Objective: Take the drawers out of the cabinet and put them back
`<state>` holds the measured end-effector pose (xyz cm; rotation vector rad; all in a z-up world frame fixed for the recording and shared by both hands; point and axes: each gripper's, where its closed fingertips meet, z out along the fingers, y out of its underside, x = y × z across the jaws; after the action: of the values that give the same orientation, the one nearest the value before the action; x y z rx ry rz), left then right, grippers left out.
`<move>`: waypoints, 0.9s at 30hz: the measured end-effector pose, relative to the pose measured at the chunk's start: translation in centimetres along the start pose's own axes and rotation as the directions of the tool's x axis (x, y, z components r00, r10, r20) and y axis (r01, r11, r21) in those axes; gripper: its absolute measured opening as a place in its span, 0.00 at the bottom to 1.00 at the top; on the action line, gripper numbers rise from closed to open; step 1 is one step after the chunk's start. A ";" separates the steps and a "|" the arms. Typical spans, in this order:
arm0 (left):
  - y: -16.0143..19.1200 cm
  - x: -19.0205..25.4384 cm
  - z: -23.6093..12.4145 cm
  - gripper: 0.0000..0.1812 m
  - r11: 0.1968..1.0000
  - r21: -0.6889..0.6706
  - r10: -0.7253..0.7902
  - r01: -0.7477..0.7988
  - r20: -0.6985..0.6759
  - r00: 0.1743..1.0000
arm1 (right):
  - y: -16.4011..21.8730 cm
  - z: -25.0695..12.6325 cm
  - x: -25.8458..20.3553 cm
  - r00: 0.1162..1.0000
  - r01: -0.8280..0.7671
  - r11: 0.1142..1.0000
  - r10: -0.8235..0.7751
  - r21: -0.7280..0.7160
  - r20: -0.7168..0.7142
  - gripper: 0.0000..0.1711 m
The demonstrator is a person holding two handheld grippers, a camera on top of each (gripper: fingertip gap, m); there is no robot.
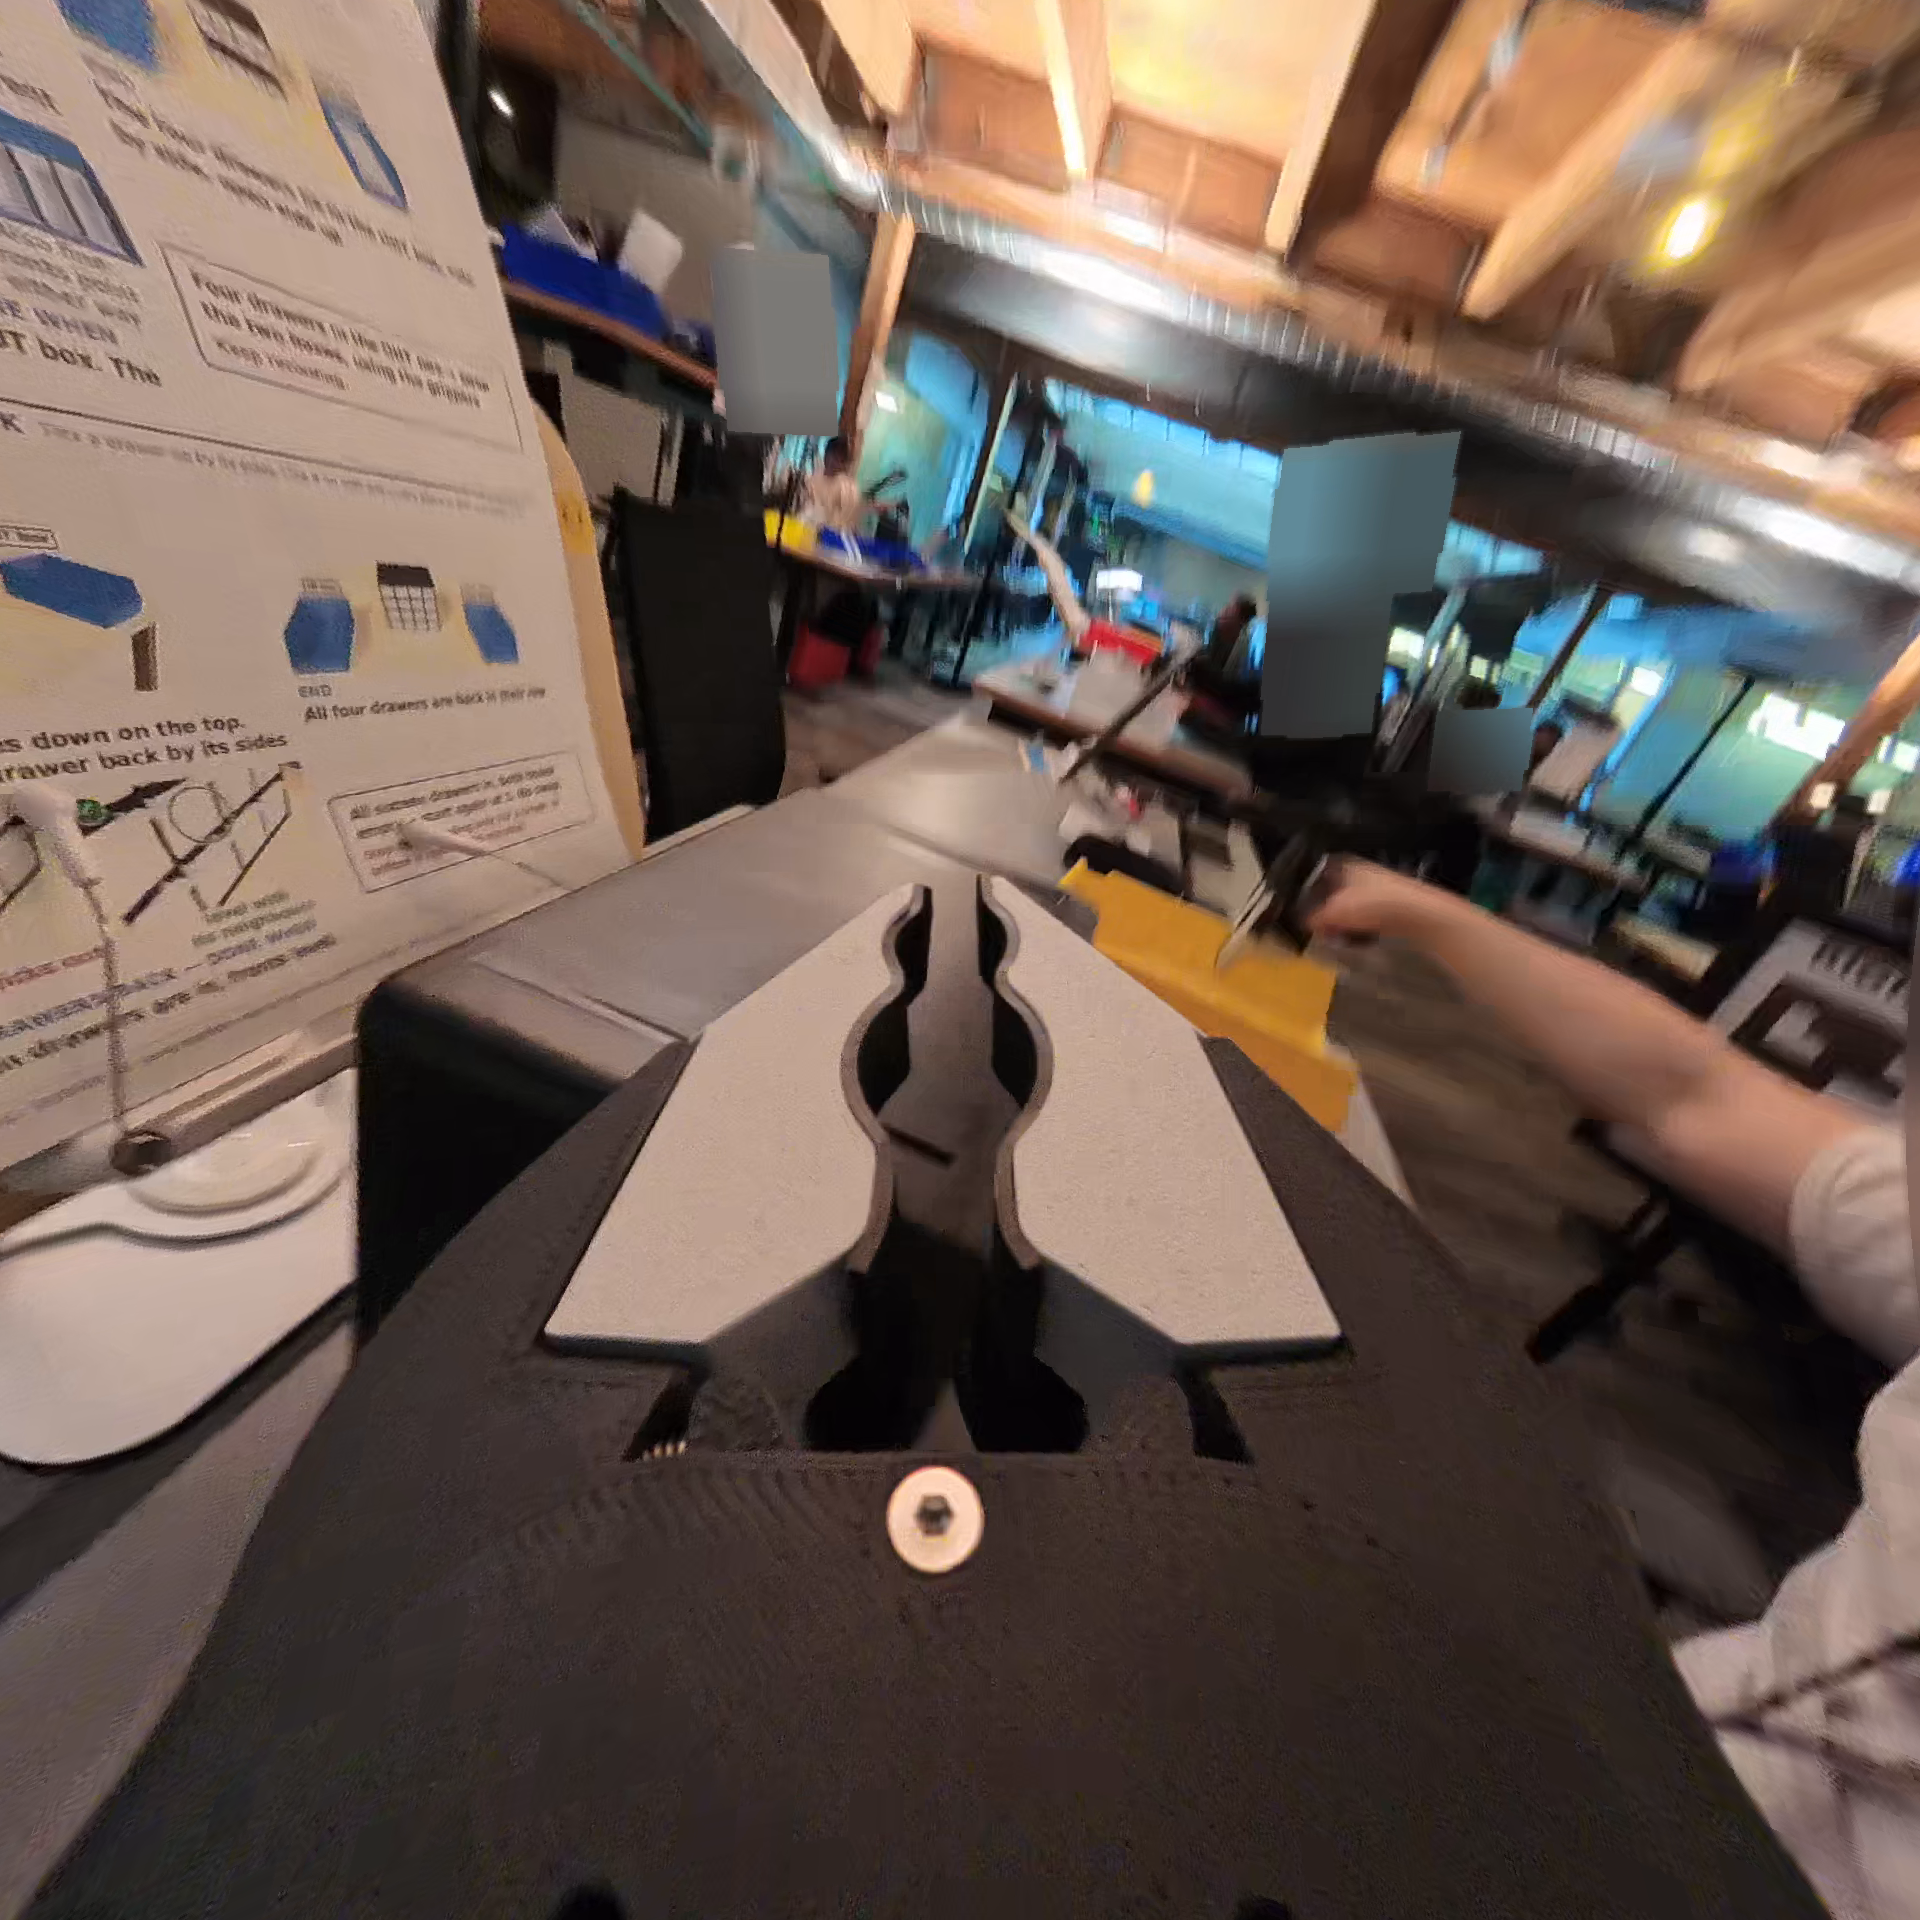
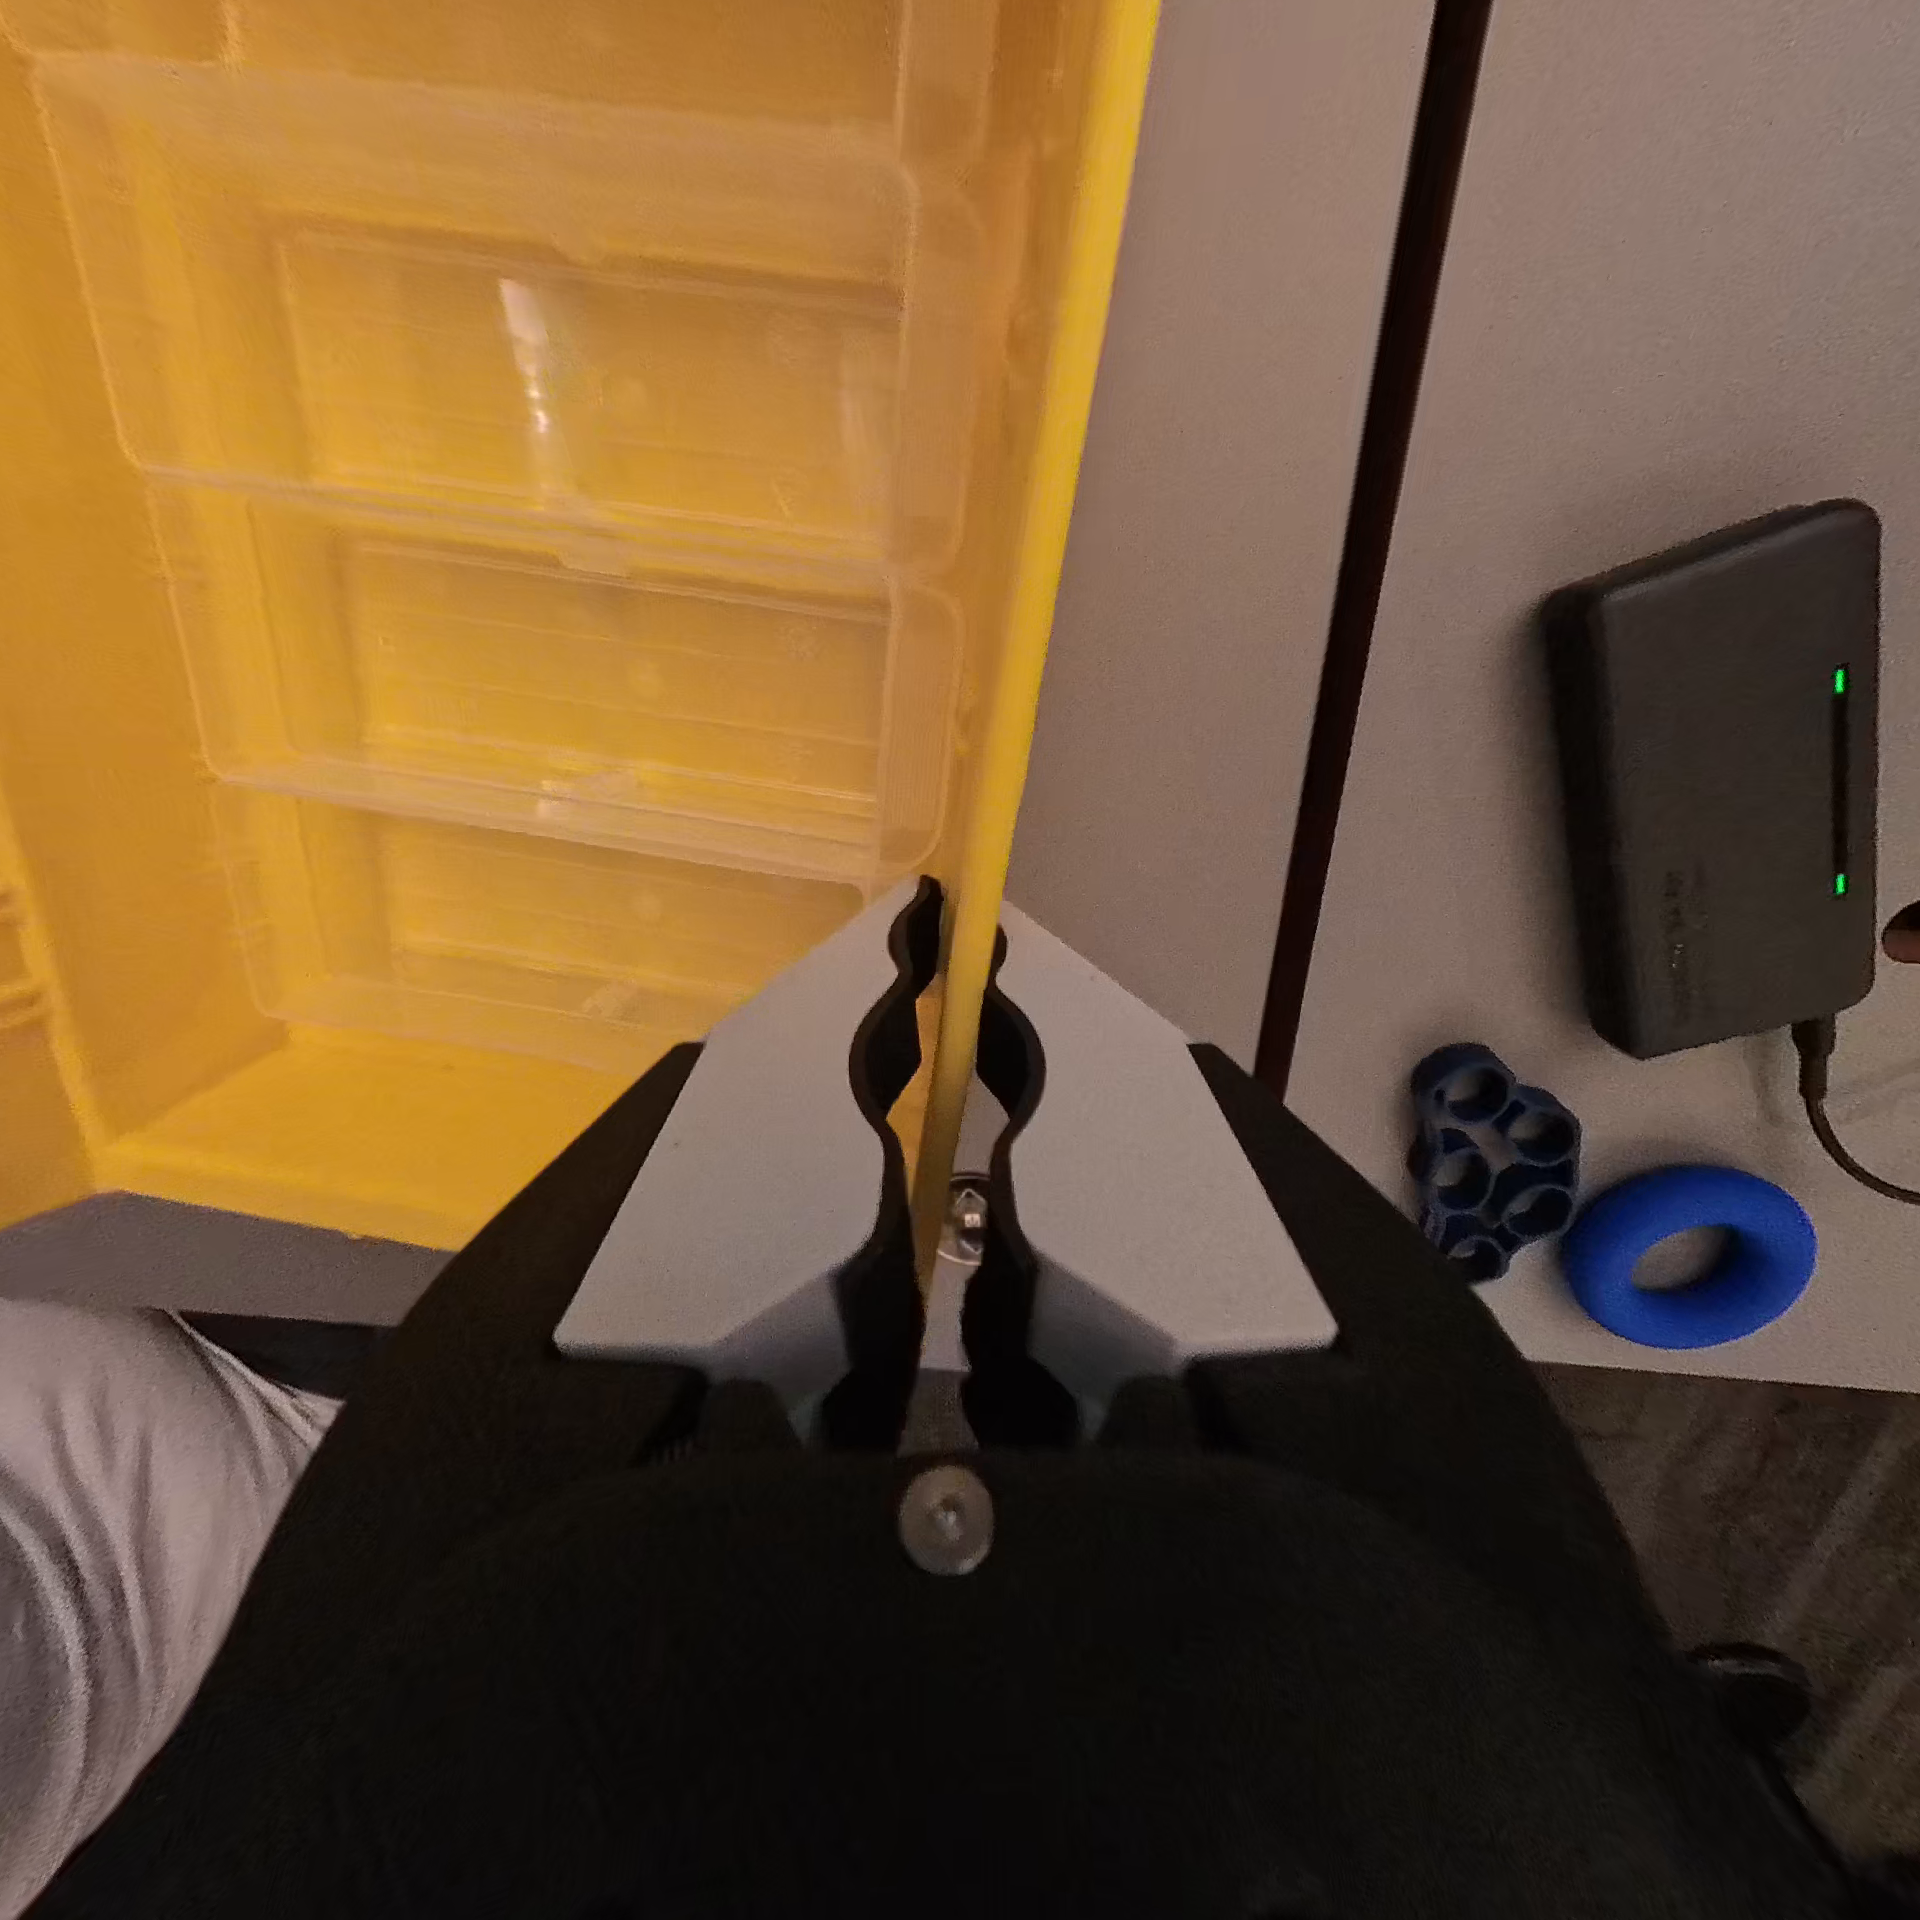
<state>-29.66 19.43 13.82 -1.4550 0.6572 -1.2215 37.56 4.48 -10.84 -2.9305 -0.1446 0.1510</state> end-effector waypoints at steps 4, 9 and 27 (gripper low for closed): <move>1.1 1.6 -1.8 0.09 0.996 -0.048 -0.055 0.069 0.247 0.967 | 1.7 -0.5 -0.7 1.000 -0.012 1.000 0.012 0.012 0.023 0.02; -0.7 7.7 -9.2 0.18 0.994 0.055 -0.108 0.094 0.390 0.915 | 3.9 -0.7 -2.0 1.000 0.008 1.000 -0.009 0.029 0.028 0.01; 16.0 3.4 -47.1 0.56 0.888 -0.173 -0.003 0.426 0.924 0.382 | 4.6 1.3 -19.5 0.994 0.100 0.995 -0.099 -0.017 0.047 0.01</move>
<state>-68.62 -5.47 -4.81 -2.3133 -0.1193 -0.2580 18.47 -1.83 -11.23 -2.9321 -0.3006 0.2028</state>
